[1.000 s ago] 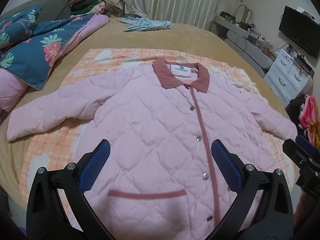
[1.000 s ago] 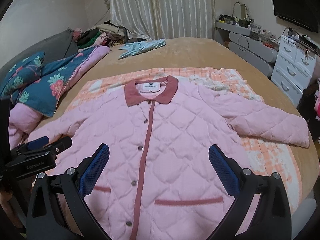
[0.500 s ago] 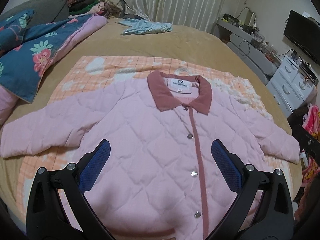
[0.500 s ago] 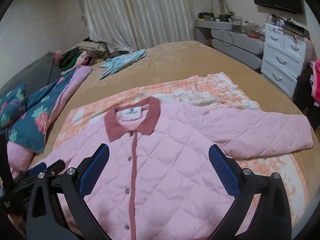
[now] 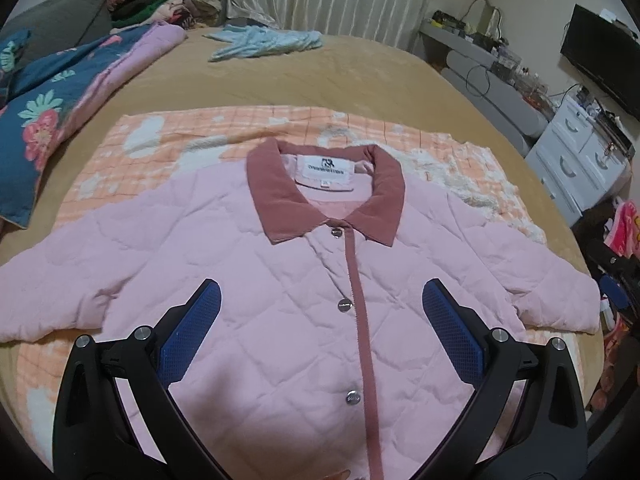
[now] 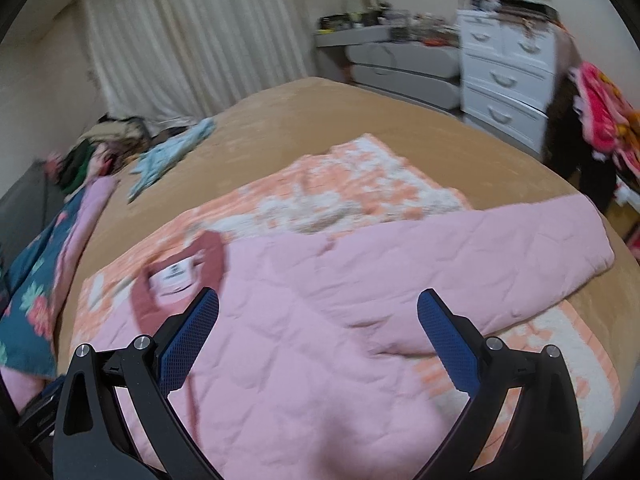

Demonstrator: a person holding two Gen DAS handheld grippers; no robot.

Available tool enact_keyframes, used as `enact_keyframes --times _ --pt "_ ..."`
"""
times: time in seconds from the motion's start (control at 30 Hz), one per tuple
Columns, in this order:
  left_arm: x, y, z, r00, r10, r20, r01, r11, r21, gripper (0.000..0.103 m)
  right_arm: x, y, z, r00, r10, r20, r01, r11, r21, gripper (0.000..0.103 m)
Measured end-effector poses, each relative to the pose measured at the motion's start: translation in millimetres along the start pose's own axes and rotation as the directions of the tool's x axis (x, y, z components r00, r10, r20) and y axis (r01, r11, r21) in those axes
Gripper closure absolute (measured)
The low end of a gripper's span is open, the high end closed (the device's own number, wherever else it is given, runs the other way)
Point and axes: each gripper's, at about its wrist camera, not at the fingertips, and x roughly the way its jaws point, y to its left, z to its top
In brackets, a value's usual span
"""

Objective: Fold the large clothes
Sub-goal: 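Move the right tool toward the cuff of the sleeve nearest it, then close the right tool on the sleeve's dark pink cuff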

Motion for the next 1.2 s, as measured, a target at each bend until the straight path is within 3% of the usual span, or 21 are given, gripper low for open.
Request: enact_keyframes --times 0.27,0.57,1.0,1.13,1.2 --pt "45 -24 -9 0.996 -0.012 -0.085 0.015 0.999 0.038 0.008 31 -102 10 0.992 -0.125 -0.009 0.124 0.973 0.193 0.004" --pt "72 -46 -13 0.996 0.001 -0.087 0.005 0.998 0.068 0.008 53 -218 5 0.959 -0.274 -0.068 0.277 0.867 0.413 0.004" --pt "101 -64 -9 0.994 0.05 -0.093 -0.041 0.995 0.092 0.008 73 -331 -20 0.933 -0.329 -0.148 0.347 0.711 0.612 0.004" --pt "104 -63 -7 0.994 0.072 -0.084 -0.063 0.993 0.1 0.008 88 -358 -30 0.95 -0.281 -0.137 0.299 0.683 0.667 0.004" --pt "105 -60 -5 0.993 0.081 -0.082 -0.073 0.993 0.098 0.008 87 -362 -28 0.952 -0.284 -0.112 0.284 0.692 0.664 0.004"
